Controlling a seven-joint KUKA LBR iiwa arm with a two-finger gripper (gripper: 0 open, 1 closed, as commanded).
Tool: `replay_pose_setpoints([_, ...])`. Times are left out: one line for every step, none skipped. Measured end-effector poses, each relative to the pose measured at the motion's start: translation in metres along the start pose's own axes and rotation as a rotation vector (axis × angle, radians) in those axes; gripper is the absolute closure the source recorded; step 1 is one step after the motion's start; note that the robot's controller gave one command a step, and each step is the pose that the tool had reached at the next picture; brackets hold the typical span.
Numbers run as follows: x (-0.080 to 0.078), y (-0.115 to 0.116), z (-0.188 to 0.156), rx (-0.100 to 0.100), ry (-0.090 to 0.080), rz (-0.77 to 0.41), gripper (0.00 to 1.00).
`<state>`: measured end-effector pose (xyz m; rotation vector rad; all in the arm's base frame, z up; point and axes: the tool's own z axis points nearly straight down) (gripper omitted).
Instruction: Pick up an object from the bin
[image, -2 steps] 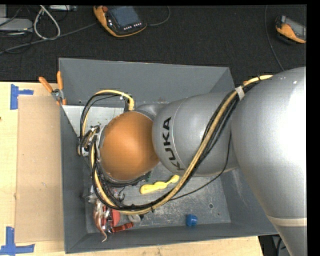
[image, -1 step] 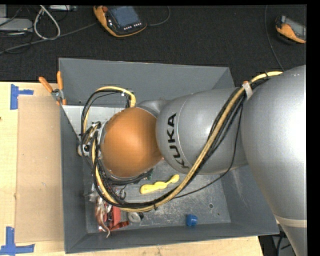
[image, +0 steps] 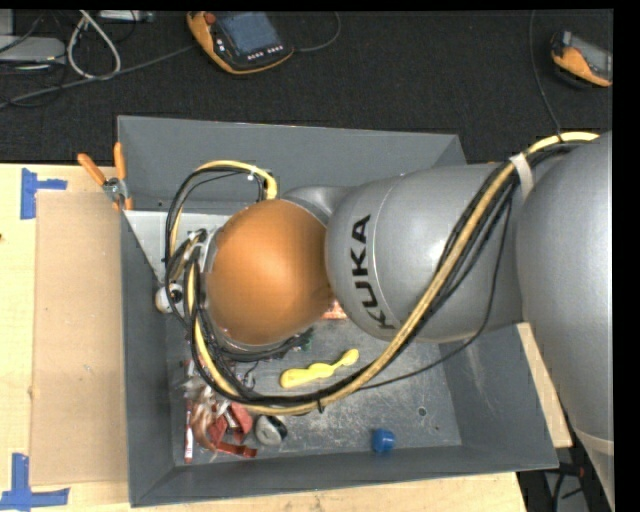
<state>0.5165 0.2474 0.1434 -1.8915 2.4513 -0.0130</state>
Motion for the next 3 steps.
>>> replay_pose_setpoints([-0.0006,-0.0005,-0.0263,-0.003,0.0,0.008,1.0])
replay_pose_setpoints([-0.0005,-0.0005,-0.0266,-0.004,0.0,0.009,1.0])
replay_pose_setpoints([-0.0007,-0.0003,-0.0332,-0.005,0.0,0.012,1.0])
